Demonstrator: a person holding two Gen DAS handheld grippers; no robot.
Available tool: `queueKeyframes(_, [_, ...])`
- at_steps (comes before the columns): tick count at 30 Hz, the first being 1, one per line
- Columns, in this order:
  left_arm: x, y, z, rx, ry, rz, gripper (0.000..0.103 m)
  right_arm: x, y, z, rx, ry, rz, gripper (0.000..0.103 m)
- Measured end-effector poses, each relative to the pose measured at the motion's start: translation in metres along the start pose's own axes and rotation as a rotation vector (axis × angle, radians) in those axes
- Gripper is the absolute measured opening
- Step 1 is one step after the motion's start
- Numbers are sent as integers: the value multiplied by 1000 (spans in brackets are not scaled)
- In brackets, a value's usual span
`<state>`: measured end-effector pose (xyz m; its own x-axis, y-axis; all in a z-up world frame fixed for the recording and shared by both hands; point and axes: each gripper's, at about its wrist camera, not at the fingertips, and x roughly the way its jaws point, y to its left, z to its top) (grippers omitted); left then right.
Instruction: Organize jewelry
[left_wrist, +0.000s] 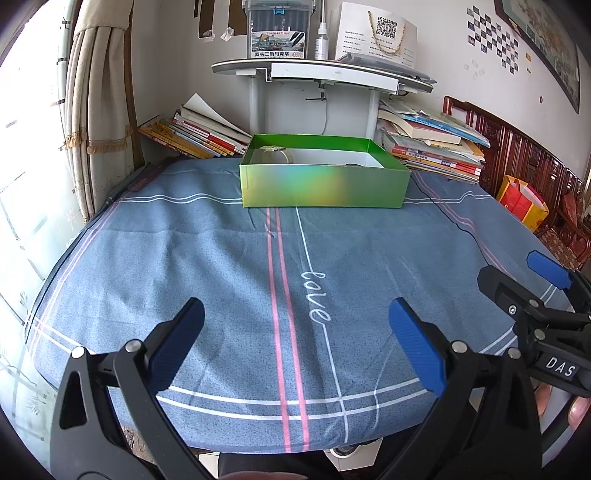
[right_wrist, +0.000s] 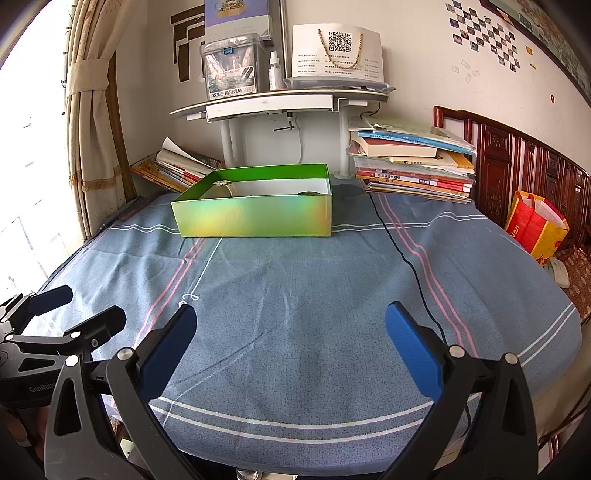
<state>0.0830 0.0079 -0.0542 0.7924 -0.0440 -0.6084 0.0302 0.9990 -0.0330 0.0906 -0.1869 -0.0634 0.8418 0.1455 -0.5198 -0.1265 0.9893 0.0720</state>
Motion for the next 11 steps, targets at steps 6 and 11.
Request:
queueKeyframes(6, [1,0,1,1,2,-16,99,0,0,0,0,-1,0,100])
queueKeyframes(11, [2,-1,0,10,3,-12,99,1,-1,0,1,1,-2,100])
